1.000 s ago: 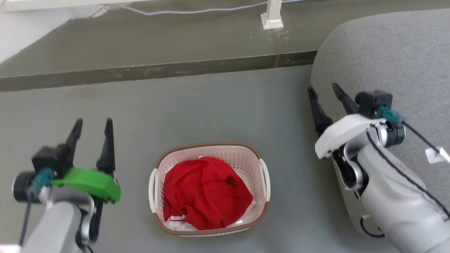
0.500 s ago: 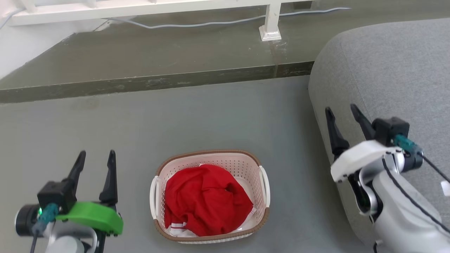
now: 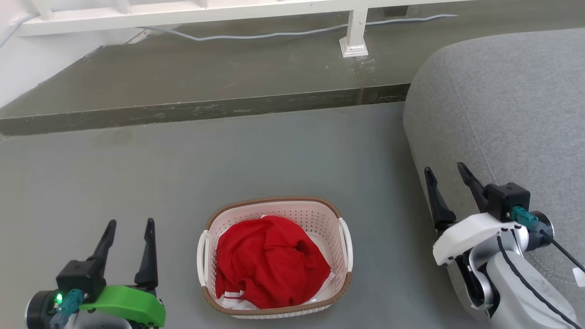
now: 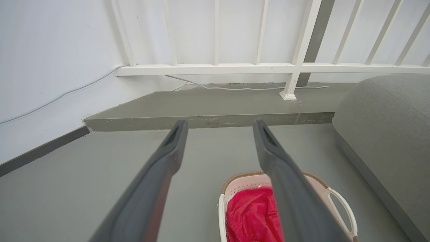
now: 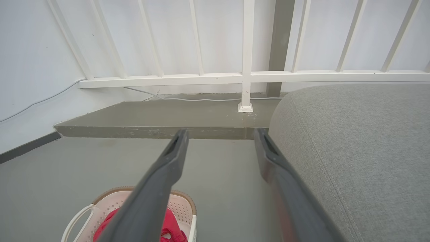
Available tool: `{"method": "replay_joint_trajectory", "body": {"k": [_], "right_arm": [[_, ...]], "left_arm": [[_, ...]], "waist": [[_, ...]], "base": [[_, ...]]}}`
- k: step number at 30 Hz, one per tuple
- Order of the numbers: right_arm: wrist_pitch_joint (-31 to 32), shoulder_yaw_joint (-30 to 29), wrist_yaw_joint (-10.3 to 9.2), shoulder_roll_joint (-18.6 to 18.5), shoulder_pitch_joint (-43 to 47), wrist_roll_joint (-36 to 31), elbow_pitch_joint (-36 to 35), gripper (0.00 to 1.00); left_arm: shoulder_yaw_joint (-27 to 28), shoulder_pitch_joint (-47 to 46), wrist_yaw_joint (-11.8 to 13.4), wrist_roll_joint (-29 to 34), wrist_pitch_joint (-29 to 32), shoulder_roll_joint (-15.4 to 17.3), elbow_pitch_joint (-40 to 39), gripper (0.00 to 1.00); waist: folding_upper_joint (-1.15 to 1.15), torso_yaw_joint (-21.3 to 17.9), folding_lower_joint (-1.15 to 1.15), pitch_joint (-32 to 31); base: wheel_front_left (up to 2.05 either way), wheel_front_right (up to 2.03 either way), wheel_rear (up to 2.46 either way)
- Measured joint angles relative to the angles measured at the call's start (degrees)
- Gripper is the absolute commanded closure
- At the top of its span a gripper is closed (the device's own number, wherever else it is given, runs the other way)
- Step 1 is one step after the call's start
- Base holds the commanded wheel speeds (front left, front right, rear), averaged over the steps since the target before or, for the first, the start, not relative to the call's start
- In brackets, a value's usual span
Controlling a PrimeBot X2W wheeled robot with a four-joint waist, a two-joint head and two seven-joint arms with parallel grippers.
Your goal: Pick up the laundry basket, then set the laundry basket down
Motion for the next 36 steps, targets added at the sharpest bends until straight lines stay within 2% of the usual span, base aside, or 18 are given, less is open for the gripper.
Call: {"method": "replay_joint_trajectory", "body": {"k": [9, 27, 28, 31, 36], "right_arm": [[0.00, -2.24, 0.00, 1.41, 2.31, -2.87, -3.18, 0.00], [0.00, -4.92, 0.00, 3.03, 5.31, -5.36, -5.86, 0.00], [0.00, -5.05, 0.00, 3.05, 5.36, -5.56, -6.05, 1.00], [0.03, -4.76, 0.10, 3.86, 6.58, -5.52, -4.41, 1.00], [0.05, -5.06, 0.63, 4.31, 7.52, -4.03, -4.47, 1.00]], "left_arm": [[2.40, 1.90, 0.00, 1.85, 0.78, -0.70, -0.53, 0.00], [3.80, 3.08, 0.00, 3.54, 2.65, -2.67, -2.65, 0.00], [4.08, 3.08, 0.00, 3.63, 2.79, -2.93, -2.72, 1.00], [3.59, 3.24, -0.01, 3.37, 3.04, -4.38, -0.73, 1.00], [3.59, 3.28, -0.54, 1.79, 3.04, -4.79, -0.68, 1.00]], "waist": [[0.00, -0.15, 0.00, 0.25], [0.00, -0.53, 0.00, 0.71], [0.00, -0.52, 0.00, 0.73], [0.00, -0.51, 0.00, 0.75], [0.00, -0.41, 0.00, 0.69]], "base": [[0.00, 0.00, 0.00], [0.00, 0.00, 0.00], [0.00, 0.00, 0.00], [0.00, 0.00, 0.00], [0.00, 0.00, 0.00]]}}
